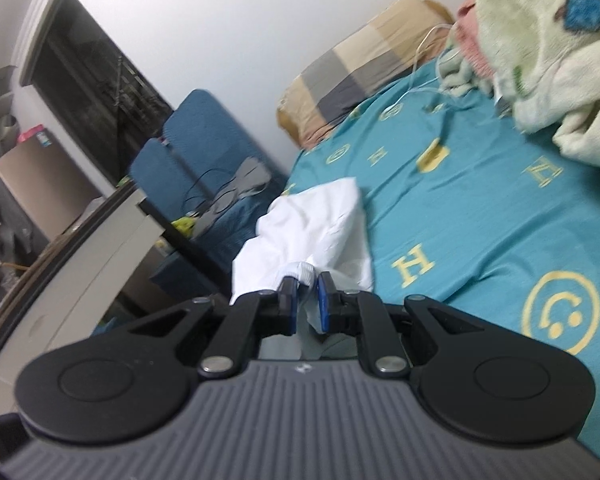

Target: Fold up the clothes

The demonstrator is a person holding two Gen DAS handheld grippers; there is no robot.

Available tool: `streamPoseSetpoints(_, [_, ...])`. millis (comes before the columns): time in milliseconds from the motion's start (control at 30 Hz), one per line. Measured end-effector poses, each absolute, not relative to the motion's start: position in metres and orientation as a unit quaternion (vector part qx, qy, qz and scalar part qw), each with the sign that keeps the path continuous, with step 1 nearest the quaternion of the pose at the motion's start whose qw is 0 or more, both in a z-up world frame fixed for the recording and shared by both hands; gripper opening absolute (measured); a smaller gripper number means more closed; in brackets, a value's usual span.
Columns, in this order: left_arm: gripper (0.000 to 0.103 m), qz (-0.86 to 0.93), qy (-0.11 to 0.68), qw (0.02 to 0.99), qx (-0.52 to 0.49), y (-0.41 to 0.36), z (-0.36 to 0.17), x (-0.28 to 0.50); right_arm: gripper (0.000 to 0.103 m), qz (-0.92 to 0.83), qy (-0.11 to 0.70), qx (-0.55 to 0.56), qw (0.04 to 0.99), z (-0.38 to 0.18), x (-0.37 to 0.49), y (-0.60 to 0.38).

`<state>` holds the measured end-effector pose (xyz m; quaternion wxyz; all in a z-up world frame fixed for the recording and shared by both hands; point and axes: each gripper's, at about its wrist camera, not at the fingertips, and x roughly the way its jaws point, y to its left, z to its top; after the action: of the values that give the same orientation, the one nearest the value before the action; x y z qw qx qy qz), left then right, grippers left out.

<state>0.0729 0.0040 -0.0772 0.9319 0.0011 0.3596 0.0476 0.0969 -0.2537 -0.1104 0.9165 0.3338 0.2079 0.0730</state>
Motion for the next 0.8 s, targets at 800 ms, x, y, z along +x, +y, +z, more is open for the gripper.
streamPoseSetpoints(800, [0.058,0.060,0.260,0.956,-0.121,0.059,-0.019,0.061,0.053,0.099,0.353,0.162,0.916,-0.138,0.111,-0.198])
